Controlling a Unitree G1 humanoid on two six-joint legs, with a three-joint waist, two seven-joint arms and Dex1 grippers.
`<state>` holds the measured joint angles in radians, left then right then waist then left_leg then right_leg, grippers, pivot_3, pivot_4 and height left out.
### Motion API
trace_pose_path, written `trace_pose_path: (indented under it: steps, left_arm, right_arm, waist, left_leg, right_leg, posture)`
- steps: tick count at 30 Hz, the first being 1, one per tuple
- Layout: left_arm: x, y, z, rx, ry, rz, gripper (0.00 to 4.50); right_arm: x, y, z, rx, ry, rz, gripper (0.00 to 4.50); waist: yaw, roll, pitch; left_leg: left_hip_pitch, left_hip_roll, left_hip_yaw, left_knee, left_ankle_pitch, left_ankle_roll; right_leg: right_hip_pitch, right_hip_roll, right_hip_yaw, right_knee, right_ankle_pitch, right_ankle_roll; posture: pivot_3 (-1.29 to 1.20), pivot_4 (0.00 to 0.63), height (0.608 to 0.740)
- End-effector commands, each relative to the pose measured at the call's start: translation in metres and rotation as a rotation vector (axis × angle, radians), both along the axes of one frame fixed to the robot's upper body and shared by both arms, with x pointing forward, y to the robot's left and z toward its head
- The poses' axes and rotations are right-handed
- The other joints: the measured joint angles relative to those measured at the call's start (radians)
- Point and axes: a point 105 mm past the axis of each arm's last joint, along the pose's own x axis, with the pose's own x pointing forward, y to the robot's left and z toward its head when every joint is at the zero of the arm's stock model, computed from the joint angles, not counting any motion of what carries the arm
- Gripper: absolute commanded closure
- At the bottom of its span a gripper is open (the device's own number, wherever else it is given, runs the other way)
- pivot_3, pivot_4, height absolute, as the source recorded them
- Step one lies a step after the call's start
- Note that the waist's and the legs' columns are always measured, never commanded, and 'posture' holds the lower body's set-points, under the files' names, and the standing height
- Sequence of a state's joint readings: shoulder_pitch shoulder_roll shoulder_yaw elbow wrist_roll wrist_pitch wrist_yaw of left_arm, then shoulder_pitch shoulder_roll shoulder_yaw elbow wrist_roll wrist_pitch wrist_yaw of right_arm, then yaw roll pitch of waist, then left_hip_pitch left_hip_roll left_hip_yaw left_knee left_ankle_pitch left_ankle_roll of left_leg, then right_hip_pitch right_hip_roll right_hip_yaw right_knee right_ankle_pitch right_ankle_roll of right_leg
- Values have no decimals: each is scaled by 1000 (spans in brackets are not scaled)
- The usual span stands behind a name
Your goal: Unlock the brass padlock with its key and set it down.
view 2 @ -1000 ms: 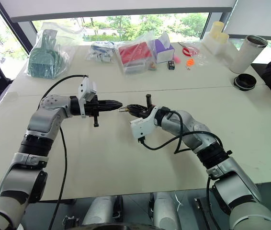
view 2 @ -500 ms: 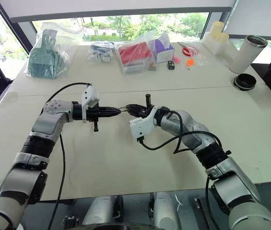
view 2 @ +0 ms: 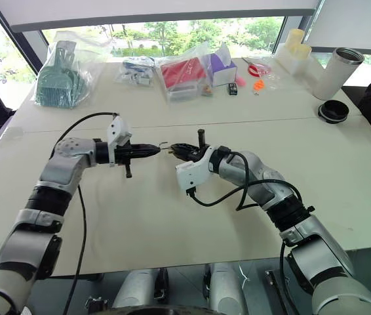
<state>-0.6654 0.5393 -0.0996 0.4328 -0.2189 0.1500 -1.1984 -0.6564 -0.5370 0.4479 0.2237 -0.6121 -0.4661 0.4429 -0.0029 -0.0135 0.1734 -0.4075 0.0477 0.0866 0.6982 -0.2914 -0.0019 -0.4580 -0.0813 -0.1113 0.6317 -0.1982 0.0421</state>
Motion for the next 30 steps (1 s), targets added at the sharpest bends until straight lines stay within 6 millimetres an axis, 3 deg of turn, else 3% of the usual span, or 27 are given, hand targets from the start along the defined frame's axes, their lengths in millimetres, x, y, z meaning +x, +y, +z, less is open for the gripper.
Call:
trace_pose_path:
  steps: [1, 8, 9, 10, 16, 19, 22, 26, 30]
  left_arm:
    - [-5, 17, 10, -11, -27, 43, 4481]
    - [-18, 20, 23, -88, -33, 80, 4481]
    - [-20, 19, 27, -108, -35, 83, 4500]
    - [-22, 18, 30, -119, -36, 84, 4500]
    - [-35, 13, 29, -120, -19, 75, 4500]
    - [-39, 10, 30, -115, -17, 70, 4500]
    - [-46, 9, 31, -90, -33, 59, 4500]
    - [-55, 9, 27, -78, -22, 56, 4500]
    - [-61, 11, 24, -74, -16, 76, 4500]
  right_arm:
    - [13, -11, -1, 19, -5, -54, 4396]
    - [14, -11, -27, -13, 62, -45, 4396]
    - [13, -11, -28, -15, 67, -37, 3529]
    - [12, -10, -29, -17, 68, -30, 3198]
    - [3, -13, -30, -60, 111, -2, 70]
    - [-7, -26, -32, -106, 177, -4, 70]
    - [-14, -53, -17, -42, 320, -98, 70]
    - [-36, -75, 1, 214, 723, -212, 70]
    - [-65, -79, 17, 454, 1133, -222, 70]
  waist:
    - [-6, 0, 0]
    - [-8, 0, 0]
    - [-9, 0, 0]
    - [-9, 0, 0]
    - [-10, 0, 0]
    - [-4, 0, 0]
    - [3, 0, 0]
    - [14, 1, 0]
    - [14, 1, 0]
  left_leg:
    - [0, 0, 0, 0, 0, 0]
    - [0, 0, 0, 0, 0, 0]
    - [0, 0, 0, 0, 0, 0]
    - [0, 0, 0, 0, 0, 0]
    - [1, 0, -1, 0, 0, 0]
    - [0, 0, -1, 0, 0, 0]
    - [0, 0, -2, 0, 0, 0]
    - [1, 0, -3, 0, 0, 0]
    - [2, 2, -4, 0, 0, 0]
  right_leg:
    - [0, 0, 0, 0, 0, 0]
    - [0, 0, 0, 0, 0, 0]
    - [0, 0, 0, 0, 0, 0]
    - [0, 0, 0, 0, 0, 0]
    - [1, 0, 1, 0, 0, 0]
    - [1, 0, 1, 0, 0, 0]
    - [2, -1, 0, -1, 0, 0]
    - [3, -1, 1, -1, 0, 0]
    - [2, 0, 0, 0, 0, -1]
  posture:
    - [0, 150, 740]
    - [0, 150, 740]
    - [0, 150, 740]
    - [0, 150, 740]
    - [0, 150, 740]
    - [0, 150, 740]
    - [0, 150, 740]
    - [0, 150, 740]
    - [0, 150, 740]
